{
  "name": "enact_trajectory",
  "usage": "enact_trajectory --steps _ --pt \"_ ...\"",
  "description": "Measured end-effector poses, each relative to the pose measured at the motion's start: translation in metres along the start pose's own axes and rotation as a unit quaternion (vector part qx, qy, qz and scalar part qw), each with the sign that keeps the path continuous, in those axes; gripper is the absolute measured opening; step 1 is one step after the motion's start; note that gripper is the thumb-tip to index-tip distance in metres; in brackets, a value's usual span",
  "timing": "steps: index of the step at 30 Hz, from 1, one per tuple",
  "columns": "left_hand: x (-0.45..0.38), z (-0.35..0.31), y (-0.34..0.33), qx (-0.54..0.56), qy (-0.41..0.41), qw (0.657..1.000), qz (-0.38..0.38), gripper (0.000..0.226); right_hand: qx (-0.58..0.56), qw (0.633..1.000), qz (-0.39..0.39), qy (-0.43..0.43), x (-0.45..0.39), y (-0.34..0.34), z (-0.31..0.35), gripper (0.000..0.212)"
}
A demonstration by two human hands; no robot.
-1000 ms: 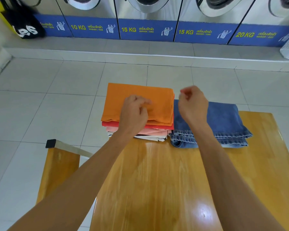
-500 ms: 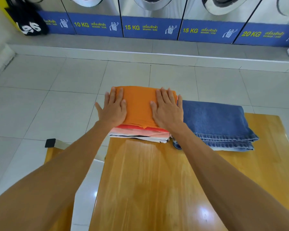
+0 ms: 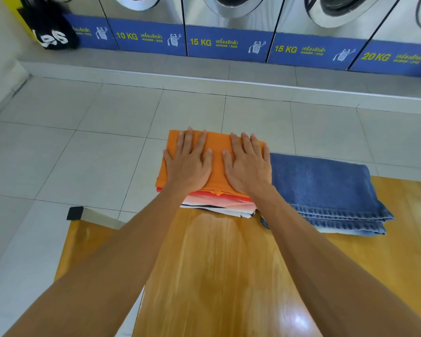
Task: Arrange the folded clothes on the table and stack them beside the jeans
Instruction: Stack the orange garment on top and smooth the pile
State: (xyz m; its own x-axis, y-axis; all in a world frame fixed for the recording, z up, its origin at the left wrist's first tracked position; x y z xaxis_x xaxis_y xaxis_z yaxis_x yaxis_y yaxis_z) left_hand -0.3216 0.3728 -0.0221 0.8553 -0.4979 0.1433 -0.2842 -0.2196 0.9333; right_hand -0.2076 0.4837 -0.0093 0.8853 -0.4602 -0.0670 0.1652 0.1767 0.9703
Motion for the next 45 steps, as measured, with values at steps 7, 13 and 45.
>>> enact_trajectory --steps 7,13,45 --pt "-0.007 0.003 -0.003 0.016 0.017 1.000 0.015 0.061 0.001 1.000 -0.004 -0.007 0.001 -0.001 0.003 0.066" --pt "-0.002 0.006 -0.005 0.009 0.009 1.000 0.009 0.061 0.009 0.999 -0.028 -0.026 0.010 -0.007 0.010 0.066" --pt "-0.022 0.071 0.037 0.281 0.301 0.911 0.020 0.040 -0.461 0.811 -0.183 -0.311 0.041 0.005 -0.042 0.036"
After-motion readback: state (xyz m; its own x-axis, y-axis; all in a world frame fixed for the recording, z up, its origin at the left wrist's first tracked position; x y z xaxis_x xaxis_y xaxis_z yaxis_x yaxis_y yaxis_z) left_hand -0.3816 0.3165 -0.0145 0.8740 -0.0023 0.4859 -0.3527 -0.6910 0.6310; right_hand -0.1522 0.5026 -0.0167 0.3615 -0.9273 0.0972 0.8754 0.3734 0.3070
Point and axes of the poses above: each hand's wrist, its own x-axis away from the middle knuckle, its own y-axis out of the back of the hand, z = x × y, the point moved 5 cm from there along -x, towards the middle knuckle, and after that the axes turned 14 degrees about y, right-handed, at the moved point
